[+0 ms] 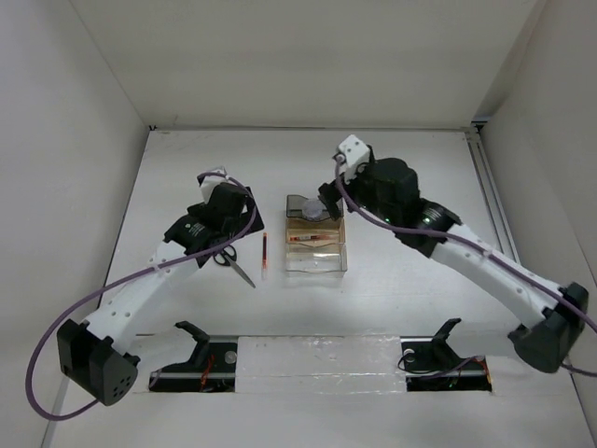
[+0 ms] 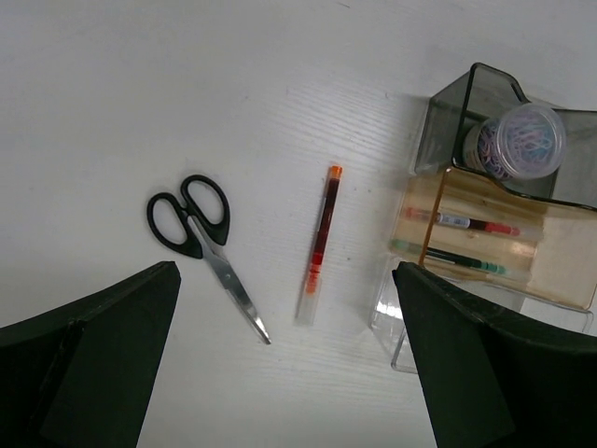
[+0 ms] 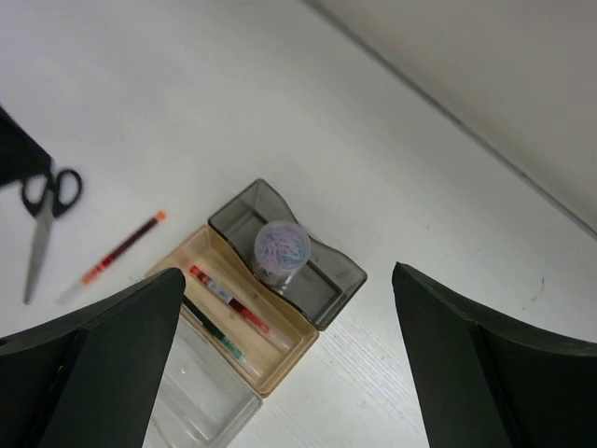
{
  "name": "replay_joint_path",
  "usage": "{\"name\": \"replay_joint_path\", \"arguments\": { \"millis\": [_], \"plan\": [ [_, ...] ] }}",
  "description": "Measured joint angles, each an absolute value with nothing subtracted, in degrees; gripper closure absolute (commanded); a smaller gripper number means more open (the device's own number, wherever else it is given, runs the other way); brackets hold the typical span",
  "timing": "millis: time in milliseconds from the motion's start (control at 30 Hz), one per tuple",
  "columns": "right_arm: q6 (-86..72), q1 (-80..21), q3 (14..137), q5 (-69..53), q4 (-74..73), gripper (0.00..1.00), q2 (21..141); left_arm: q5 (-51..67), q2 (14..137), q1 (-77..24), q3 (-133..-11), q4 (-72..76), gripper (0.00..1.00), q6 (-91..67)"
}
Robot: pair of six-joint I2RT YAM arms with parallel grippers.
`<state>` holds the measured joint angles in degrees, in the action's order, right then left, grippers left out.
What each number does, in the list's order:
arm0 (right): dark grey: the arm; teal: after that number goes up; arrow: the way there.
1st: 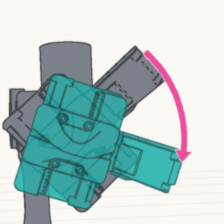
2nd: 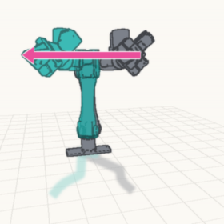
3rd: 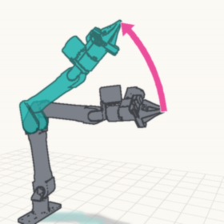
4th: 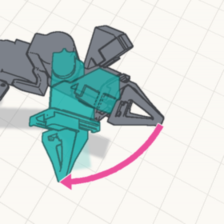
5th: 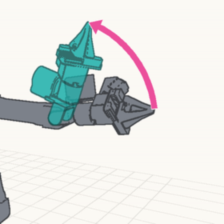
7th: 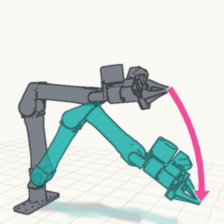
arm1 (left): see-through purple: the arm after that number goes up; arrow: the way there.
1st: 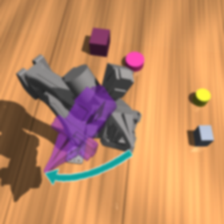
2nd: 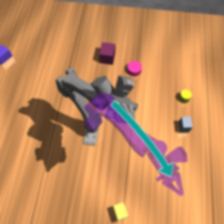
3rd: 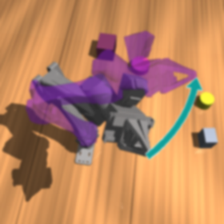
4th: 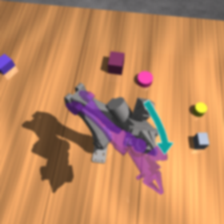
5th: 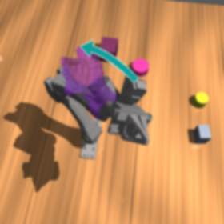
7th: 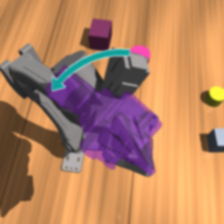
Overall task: Sort the stationery into containers
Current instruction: Place the pen in the storage box, then pick up the pen from the center of the board.
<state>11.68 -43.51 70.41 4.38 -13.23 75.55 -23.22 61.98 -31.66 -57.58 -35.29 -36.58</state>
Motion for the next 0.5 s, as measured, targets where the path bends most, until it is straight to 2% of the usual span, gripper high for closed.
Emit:
{"name": "replay_joint_path", "arguments": {
  "millis": [200,500],
  "plan": [
    [5.7,-43.4,63.4,-1.3,-8.8,0.01,57.9,-20.6,66.7,-31.7,-56.8,-33.6,0.00,-38.9],
    [0.1,-44.7,60.2,-12.1,-6.9,0.01,47.7,-19.4,81.4,-31.2,-56.9,-28.9,0.00,-41.1]
  ]
}}
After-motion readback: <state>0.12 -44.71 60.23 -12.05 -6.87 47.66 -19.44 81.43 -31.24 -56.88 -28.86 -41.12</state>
